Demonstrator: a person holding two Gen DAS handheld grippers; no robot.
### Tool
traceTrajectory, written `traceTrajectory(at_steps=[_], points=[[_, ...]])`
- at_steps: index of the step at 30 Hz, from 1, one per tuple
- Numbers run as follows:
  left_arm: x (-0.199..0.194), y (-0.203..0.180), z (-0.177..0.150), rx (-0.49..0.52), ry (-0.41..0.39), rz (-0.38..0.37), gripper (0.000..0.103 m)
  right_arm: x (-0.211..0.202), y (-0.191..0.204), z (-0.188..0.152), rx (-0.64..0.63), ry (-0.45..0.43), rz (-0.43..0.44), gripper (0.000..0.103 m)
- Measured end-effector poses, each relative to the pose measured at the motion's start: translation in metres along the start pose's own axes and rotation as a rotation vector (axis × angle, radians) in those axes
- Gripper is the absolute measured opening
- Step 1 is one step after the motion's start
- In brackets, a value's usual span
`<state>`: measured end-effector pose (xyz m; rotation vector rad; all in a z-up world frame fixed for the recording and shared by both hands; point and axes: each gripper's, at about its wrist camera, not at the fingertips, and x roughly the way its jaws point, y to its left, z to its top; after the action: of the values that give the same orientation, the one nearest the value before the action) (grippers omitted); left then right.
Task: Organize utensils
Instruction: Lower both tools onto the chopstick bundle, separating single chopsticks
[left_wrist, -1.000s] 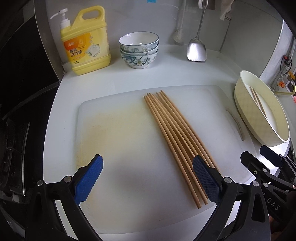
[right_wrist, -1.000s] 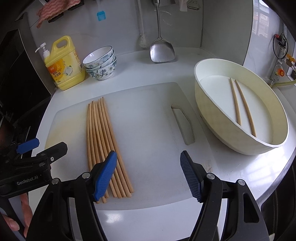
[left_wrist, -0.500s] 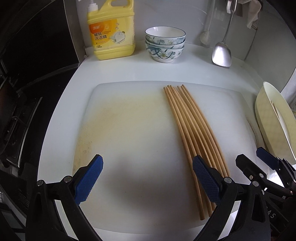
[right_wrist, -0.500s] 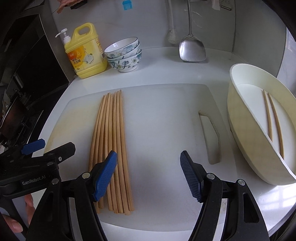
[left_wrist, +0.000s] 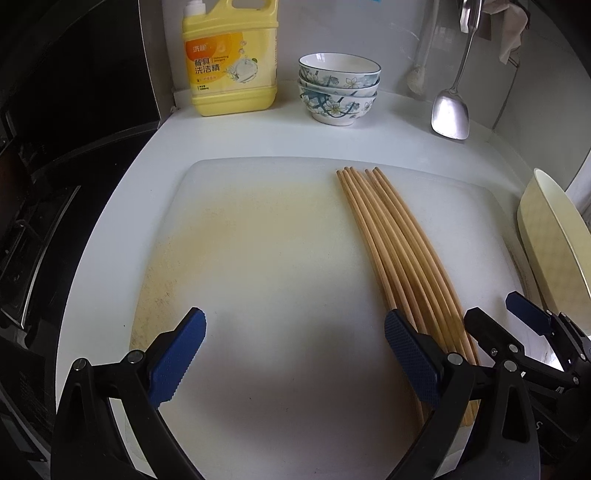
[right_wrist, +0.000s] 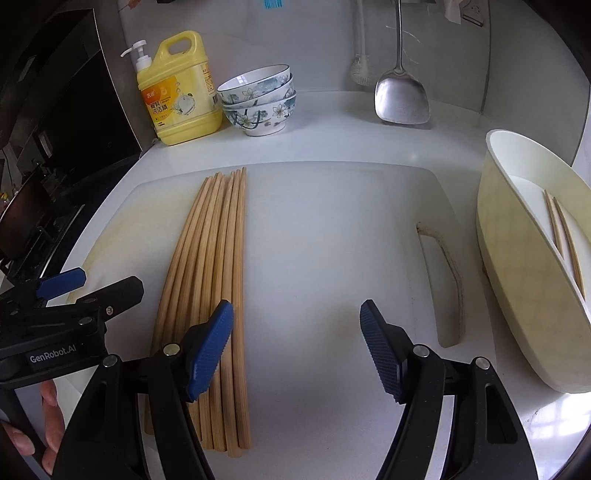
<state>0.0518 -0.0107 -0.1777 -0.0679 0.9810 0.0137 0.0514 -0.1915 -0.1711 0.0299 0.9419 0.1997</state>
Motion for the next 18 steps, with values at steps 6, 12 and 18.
traceTrajectory(at_steps=[6,12,18], points=[[-0.004,-0.002,0.002,0.000,-0.028,-0.006,0.096,-0.001,0.007,-0.001,-0.056,-0.013,-0.044,0.068],[-0.001,-0.004,0.002,-0.001,-0.022,-0.020,0.096,-0.002,0.000,-0.002,-0.065,-0.027,-0.074,0.068],[0.001,-0.010,-0.001,0.004,-0.022,-0.032,0.096,-0.003,-0.007,0.000,-0.051,-0.030,-0.068,0.068]])
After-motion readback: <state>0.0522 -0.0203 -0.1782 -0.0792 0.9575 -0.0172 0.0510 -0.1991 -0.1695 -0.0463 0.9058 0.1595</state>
